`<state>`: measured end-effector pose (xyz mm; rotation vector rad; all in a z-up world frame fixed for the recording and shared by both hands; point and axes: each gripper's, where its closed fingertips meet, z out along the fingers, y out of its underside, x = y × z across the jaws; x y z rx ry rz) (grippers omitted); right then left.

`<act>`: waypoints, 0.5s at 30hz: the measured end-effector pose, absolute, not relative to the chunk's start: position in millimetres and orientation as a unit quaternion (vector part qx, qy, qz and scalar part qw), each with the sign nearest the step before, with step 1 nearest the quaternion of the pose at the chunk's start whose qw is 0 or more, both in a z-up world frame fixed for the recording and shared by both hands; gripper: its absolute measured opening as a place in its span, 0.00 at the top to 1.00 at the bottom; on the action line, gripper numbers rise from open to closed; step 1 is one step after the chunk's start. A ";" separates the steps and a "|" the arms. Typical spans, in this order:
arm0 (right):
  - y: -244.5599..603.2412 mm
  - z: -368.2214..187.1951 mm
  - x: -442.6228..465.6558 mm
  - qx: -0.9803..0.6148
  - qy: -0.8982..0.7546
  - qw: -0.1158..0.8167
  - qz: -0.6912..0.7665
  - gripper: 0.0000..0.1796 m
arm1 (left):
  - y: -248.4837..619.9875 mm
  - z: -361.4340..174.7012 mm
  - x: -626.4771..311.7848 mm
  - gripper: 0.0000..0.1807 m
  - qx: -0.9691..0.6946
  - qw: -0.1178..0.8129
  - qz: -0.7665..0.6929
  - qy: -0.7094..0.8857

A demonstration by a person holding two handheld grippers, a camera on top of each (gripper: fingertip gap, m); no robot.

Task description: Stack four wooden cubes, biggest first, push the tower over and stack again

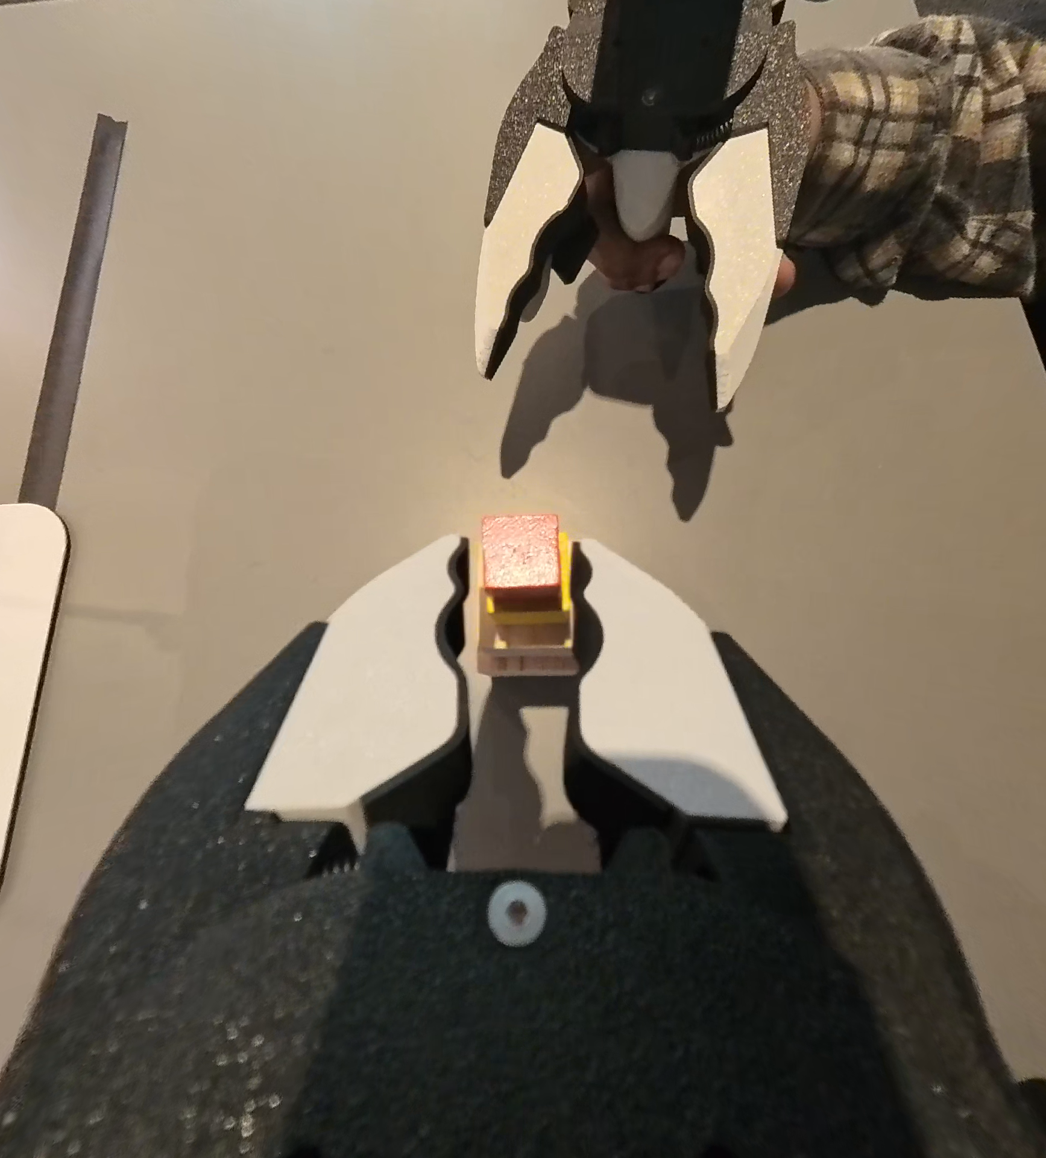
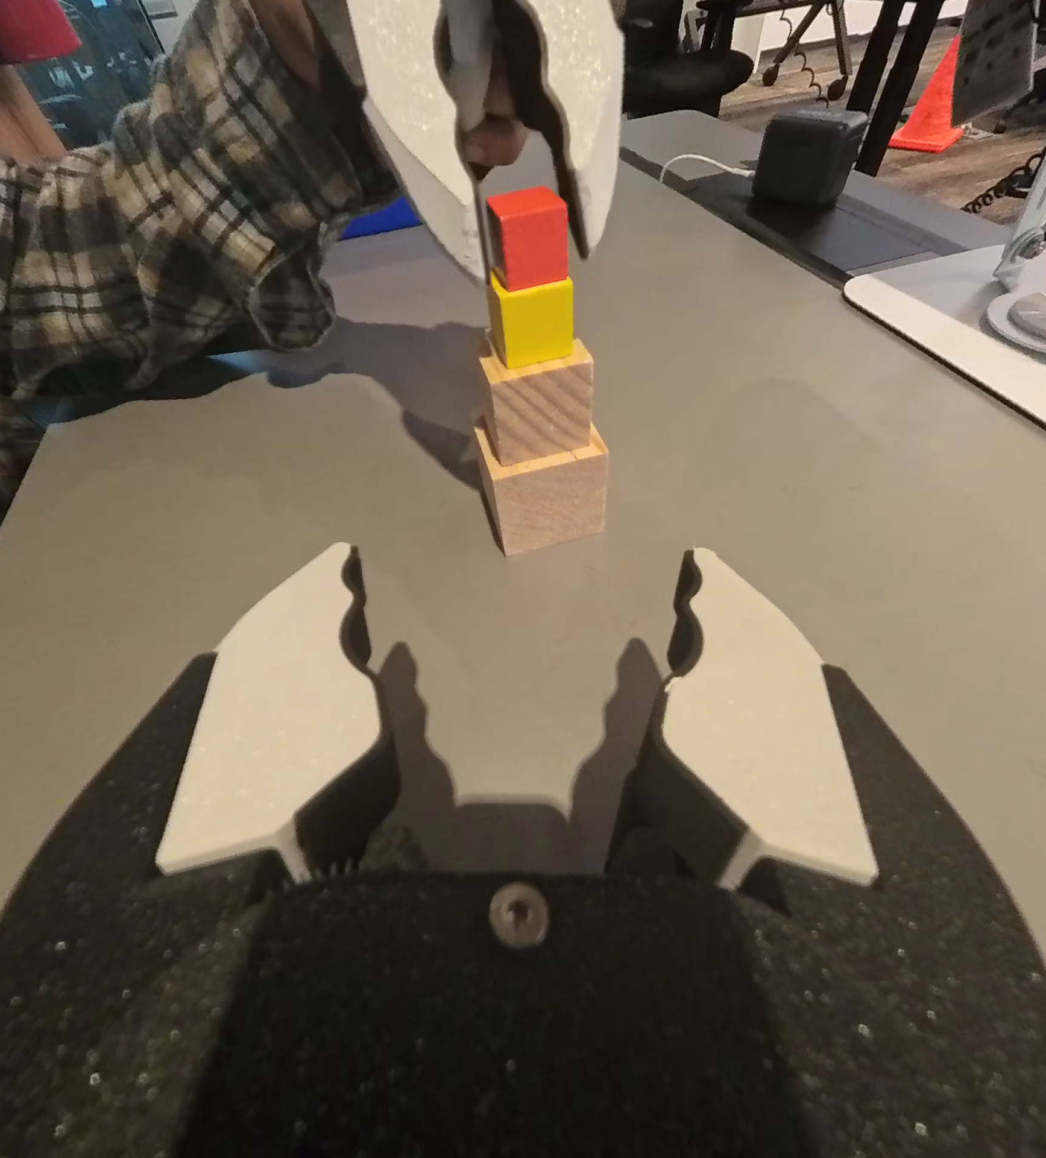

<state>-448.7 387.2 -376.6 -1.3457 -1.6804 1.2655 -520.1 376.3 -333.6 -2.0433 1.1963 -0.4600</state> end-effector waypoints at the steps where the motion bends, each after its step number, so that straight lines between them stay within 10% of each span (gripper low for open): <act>1: 387.2 -376.4 -448.8 -0.511 -0.638 0.317 0.481 0.47 | 376.5 -332.6 -520.9 0.81 -0.791 0.359 -0.177 0.462; 15: 399.3 -368.2 -447.5 -0.534 -0.616 0.342 0.468 0.45 | 326.7 -254.4 -624.2 0.47 -0.759 0.590 -0.150 0.231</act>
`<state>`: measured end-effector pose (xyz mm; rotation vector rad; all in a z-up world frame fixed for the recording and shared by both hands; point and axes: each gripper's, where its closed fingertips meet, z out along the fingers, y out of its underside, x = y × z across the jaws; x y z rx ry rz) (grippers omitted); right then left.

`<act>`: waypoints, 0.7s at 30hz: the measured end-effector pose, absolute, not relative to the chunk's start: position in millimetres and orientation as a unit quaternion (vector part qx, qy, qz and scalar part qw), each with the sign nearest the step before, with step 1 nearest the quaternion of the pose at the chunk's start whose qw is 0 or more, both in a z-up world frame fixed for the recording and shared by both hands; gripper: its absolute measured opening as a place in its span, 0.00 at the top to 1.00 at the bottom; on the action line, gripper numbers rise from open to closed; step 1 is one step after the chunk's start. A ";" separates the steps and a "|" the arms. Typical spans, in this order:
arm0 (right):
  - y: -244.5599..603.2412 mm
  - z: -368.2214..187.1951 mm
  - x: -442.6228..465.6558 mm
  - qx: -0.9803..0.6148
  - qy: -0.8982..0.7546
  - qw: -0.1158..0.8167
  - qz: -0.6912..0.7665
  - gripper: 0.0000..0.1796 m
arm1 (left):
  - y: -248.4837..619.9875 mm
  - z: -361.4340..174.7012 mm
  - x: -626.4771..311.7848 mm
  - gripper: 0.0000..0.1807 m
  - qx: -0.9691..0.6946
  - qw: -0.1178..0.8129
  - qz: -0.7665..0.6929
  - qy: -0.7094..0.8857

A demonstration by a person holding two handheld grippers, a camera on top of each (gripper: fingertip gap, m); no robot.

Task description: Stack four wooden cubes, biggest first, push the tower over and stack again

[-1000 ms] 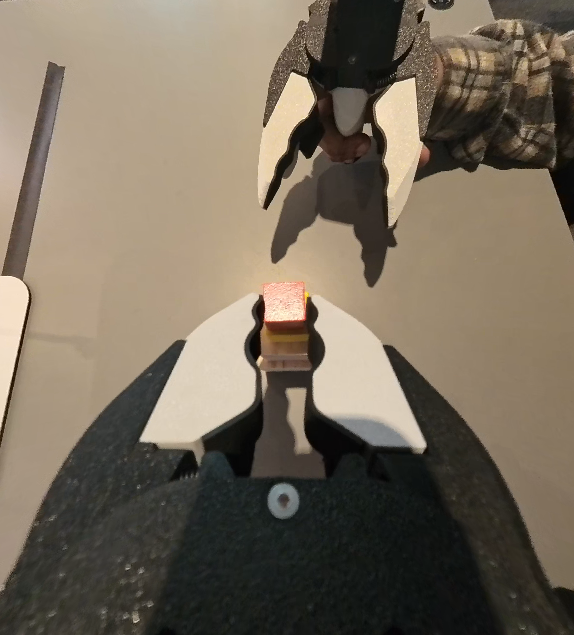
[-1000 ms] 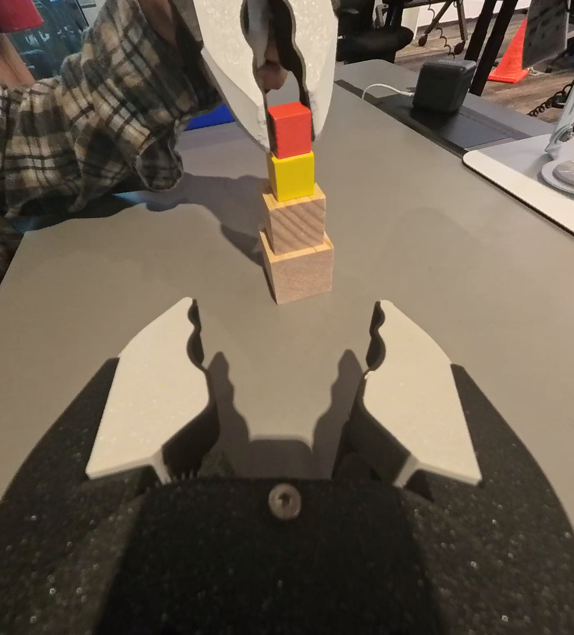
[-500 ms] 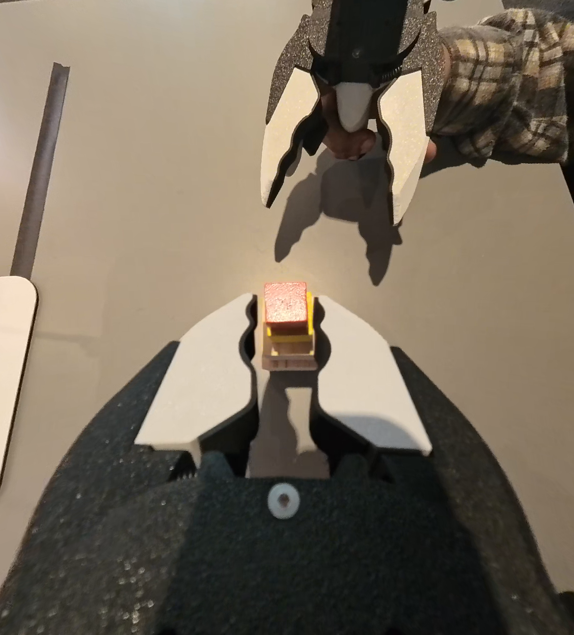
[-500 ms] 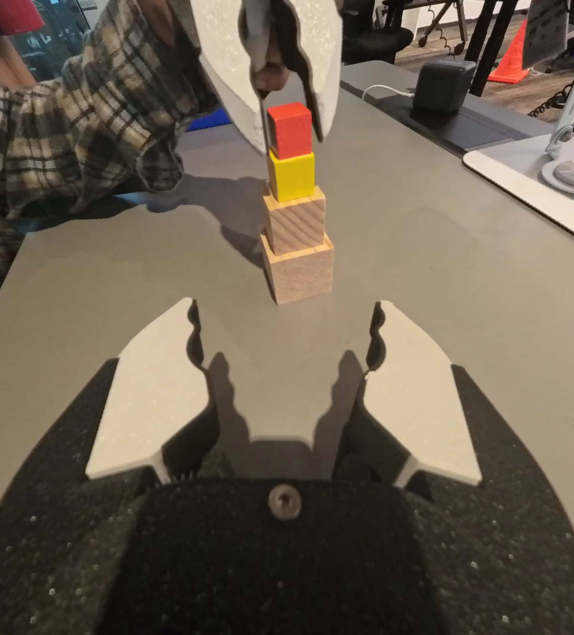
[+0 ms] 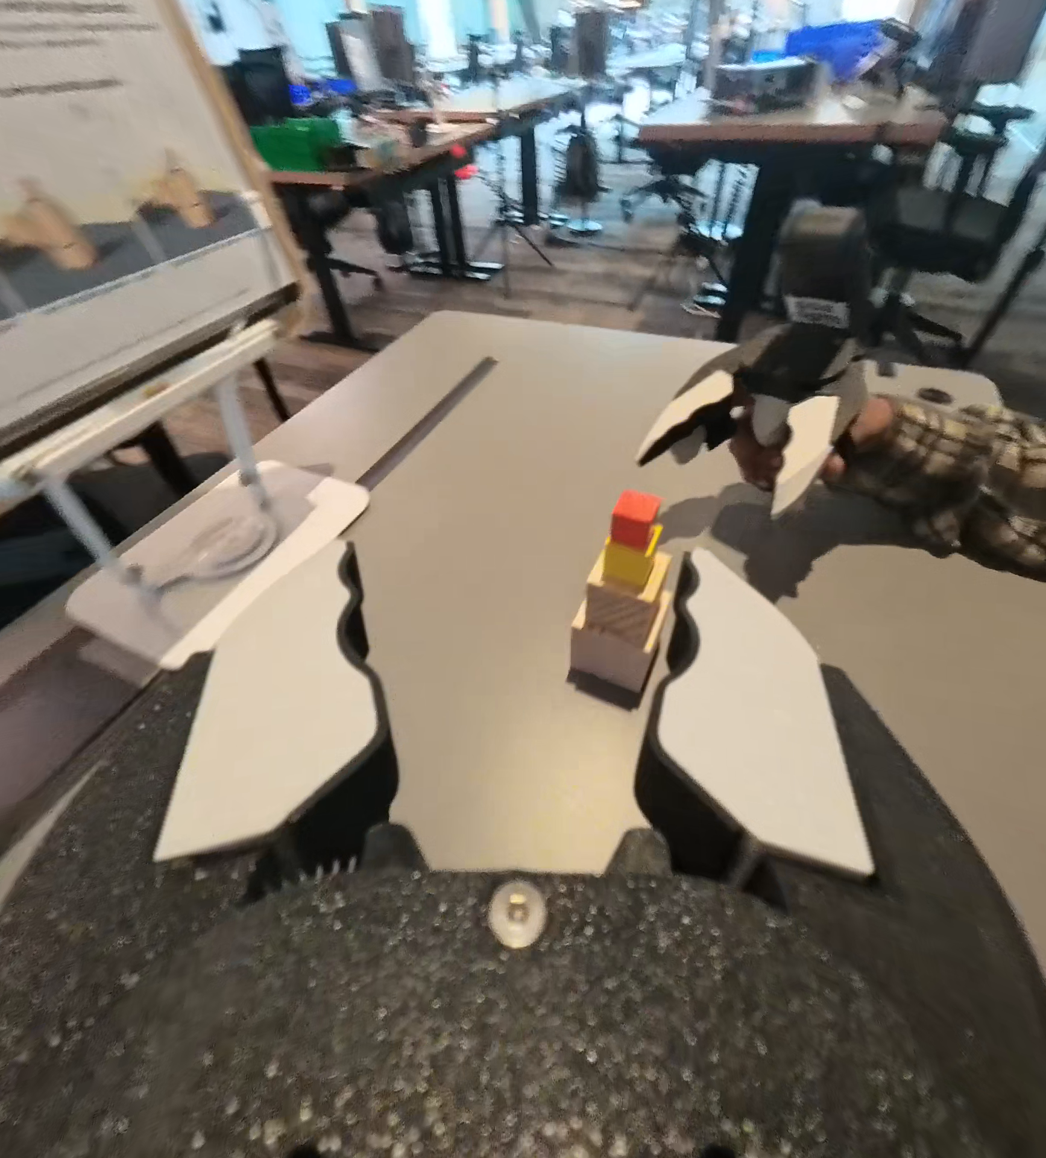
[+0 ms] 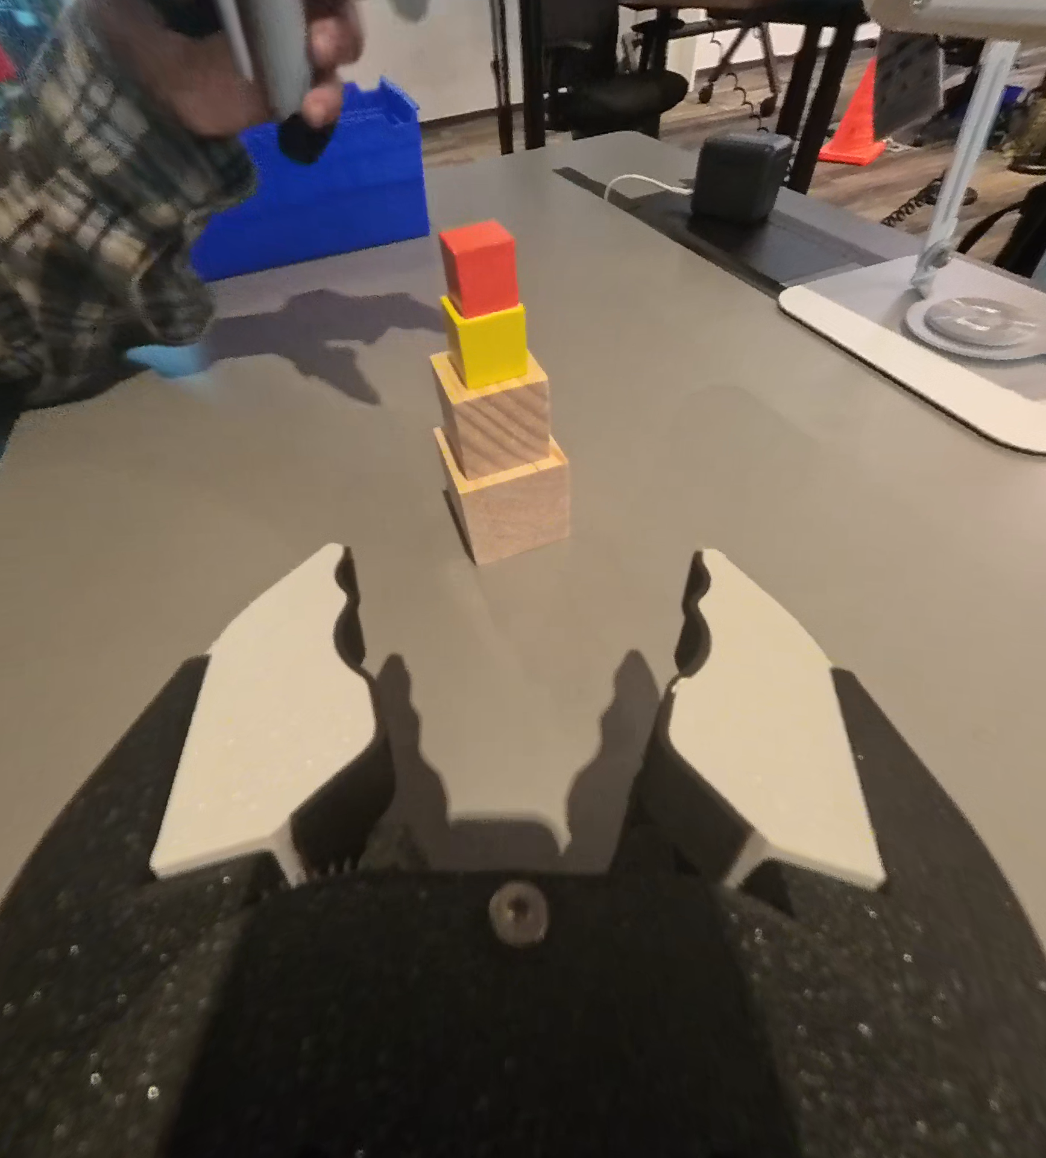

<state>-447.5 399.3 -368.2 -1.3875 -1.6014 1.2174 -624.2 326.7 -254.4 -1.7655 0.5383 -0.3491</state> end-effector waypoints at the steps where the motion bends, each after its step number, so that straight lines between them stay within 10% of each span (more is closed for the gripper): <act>1: 403.3 -367.0 -448.1 -0.542 -0.608 0.351 0.462 0.46 | 319.2 -261.4 -634.9 0.47 -0.762 0.595 -0.145 0.210; 9: 425.0 -346.7 -446.7 -0.640 -0.536 0.367 0.410 0.51 | 266.4 -305.4 -688.6 0.50 -0.742 0.649 -0.134 0.104; 16: 421.9 -339.0 -417.5 -0.751 -0.527 0.228 0.327 1.00 | 265.3 -321.3 -713.0 0.51 -0.745 0.653 -0.119 0.061; 21: 423.0 -347.2 -413.6 -0.827 -0.471 0.133 0.277 1.00 | 264.8 -322.3 -720.9 0.52 -0.746 0.657 -0.091 0.054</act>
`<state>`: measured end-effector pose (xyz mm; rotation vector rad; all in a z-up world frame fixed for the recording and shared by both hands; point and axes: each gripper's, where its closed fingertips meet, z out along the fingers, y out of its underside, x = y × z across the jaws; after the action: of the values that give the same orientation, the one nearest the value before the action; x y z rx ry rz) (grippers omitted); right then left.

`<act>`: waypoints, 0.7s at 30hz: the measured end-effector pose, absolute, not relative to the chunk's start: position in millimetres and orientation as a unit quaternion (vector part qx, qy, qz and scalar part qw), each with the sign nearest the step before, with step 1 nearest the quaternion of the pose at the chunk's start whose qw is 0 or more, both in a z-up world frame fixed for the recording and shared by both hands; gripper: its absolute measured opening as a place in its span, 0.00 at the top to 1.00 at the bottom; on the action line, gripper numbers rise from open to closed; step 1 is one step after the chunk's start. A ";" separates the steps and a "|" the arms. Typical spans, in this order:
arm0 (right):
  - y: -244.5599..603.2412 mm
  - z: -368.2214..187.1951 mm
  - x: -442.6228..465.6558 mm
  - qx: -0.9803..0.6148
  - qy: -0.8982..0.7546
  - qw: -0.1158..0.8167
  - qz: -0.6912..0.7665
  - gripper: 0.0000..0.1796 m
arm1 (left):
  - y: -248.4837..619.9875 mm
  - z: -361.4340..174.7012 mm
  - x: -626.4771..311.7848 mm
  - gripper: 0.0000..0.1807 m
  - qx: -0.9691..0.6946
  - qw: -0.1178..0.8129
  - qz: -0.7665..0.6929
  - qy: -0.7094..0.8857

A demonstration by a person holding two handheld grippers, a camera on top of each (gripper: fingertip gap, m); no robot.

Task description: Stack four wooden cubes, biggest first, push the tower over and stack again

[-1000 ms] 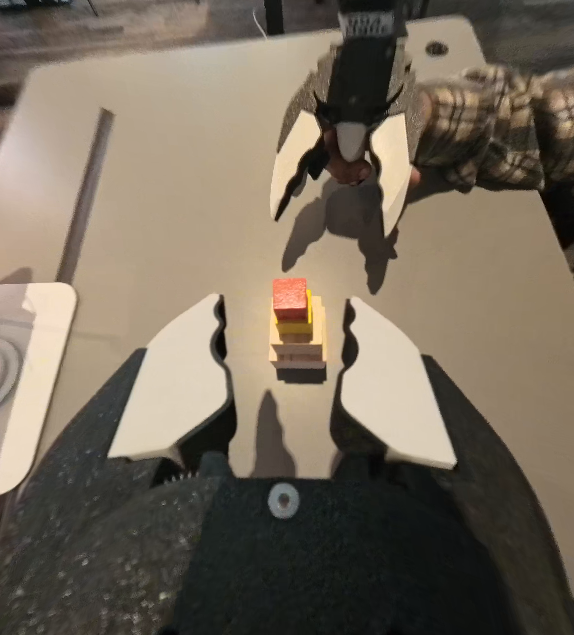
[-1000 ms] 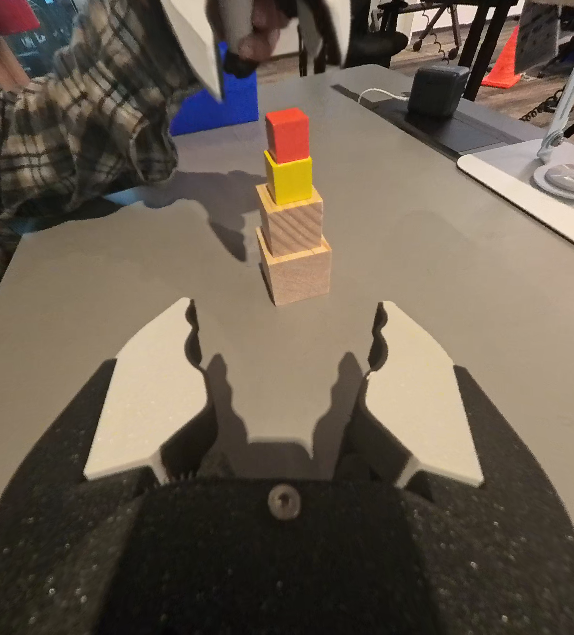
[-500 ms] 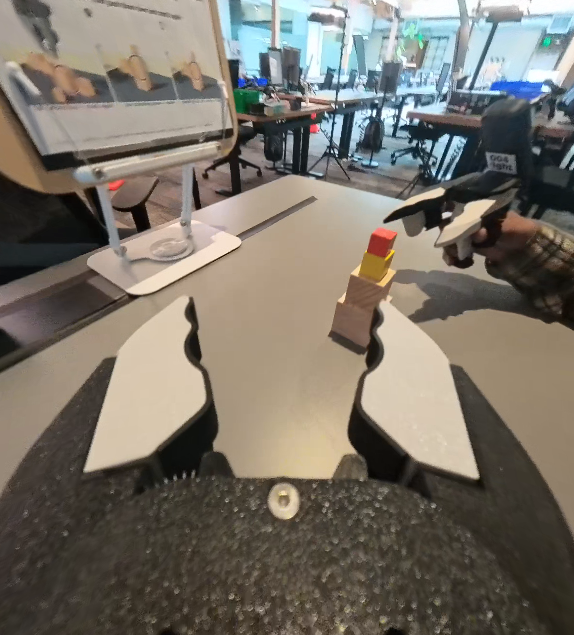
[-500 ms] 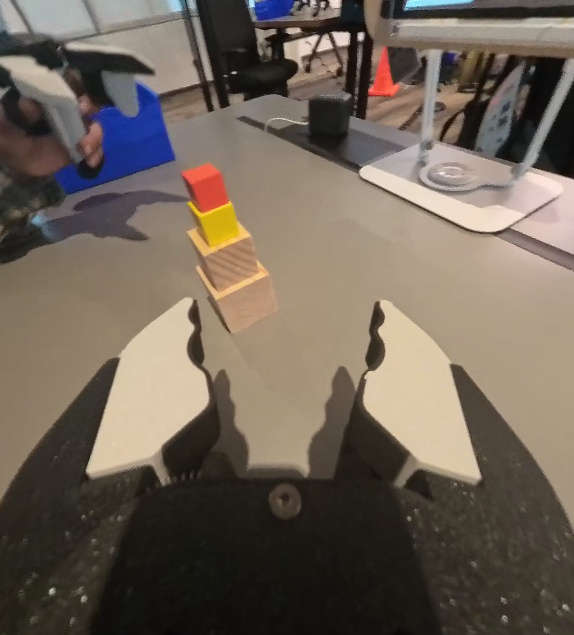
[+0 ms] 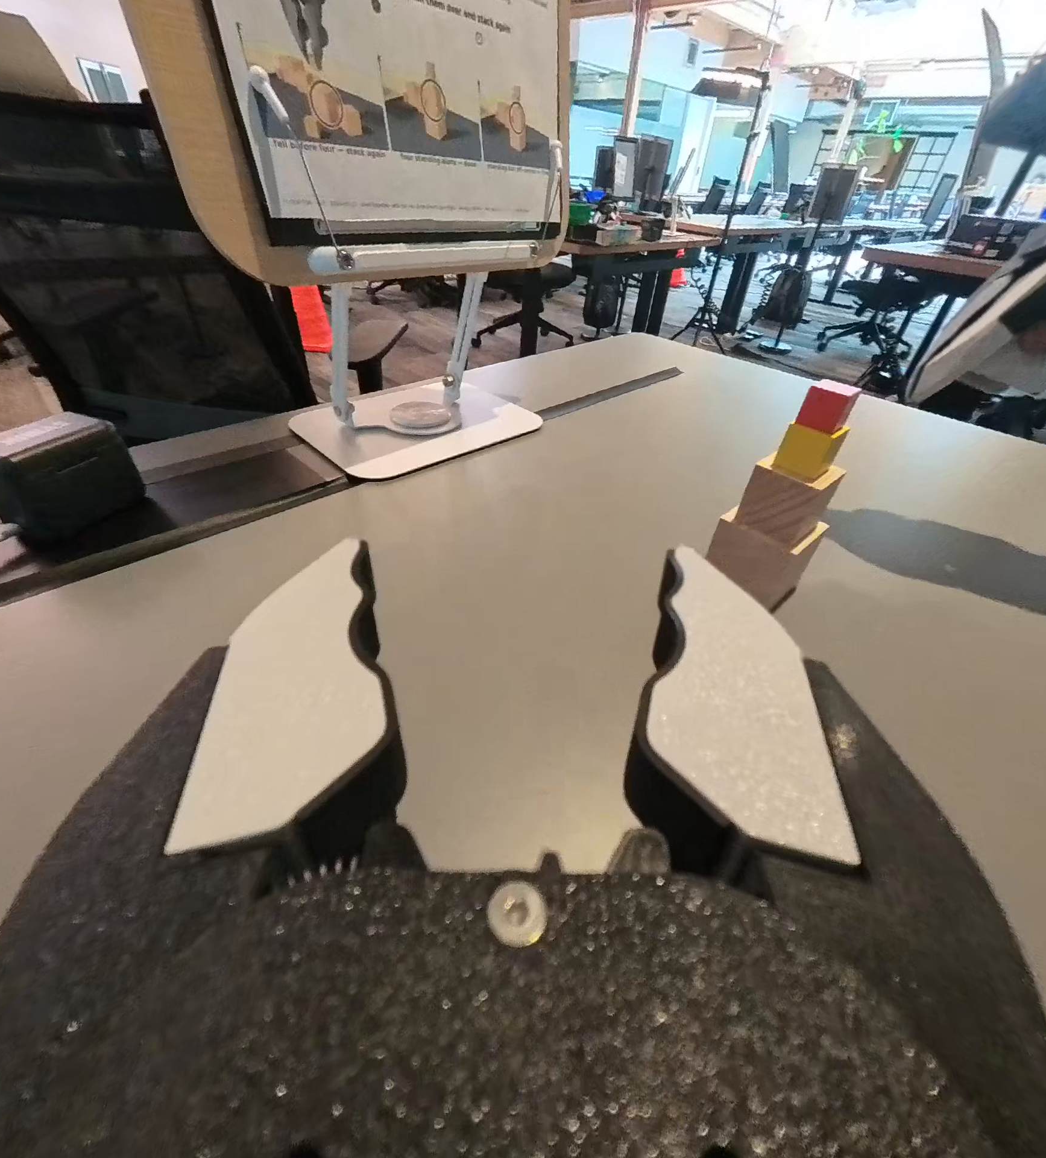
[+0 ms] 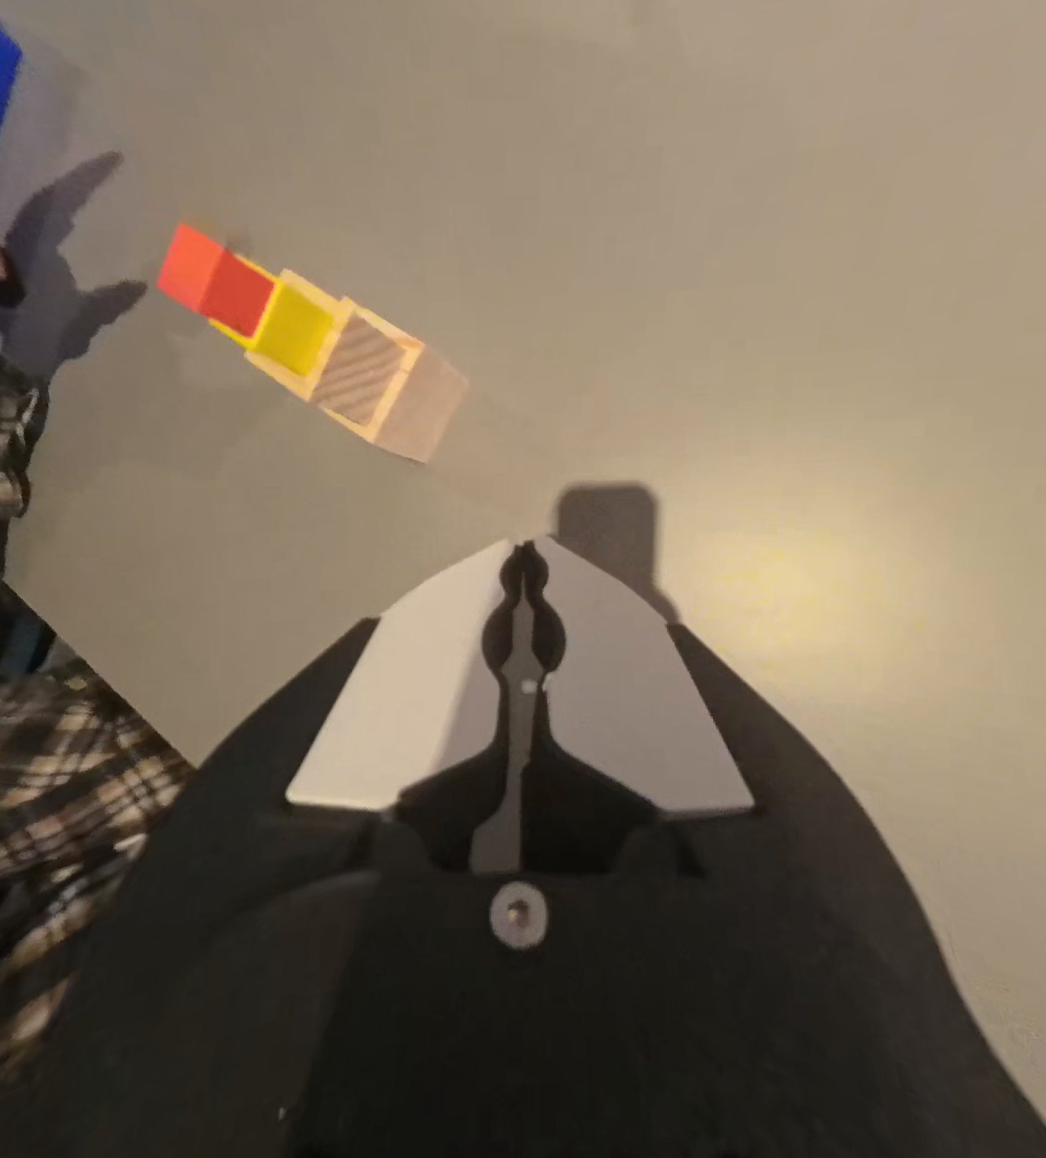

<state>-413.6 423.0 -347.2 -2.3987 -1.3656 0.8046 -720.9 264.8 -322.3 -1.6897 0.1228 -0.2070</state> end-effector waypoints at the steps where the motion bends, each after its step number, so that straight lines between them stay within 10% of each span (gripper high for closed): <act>1: 421.1 -349.5 -416.2 -0.839 -0.455 0.114 0.277 1.00 | 264.6 -322.7 -721.6 0.53 -0.747 0.657 -0.089 0.055; 21: 365.9 -382.6 -531.8 -0.879 -0.324 -0.042 0.347 1.00 | 256.4 -308.0 -727.1 0.58 -0.739 0.668 -0.068 0.056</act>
<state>-531.8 365.9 -382.6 -2.8380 -1.0465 1.1204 -727.1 256.4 -308.0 -1.6661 0.1258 -0.1537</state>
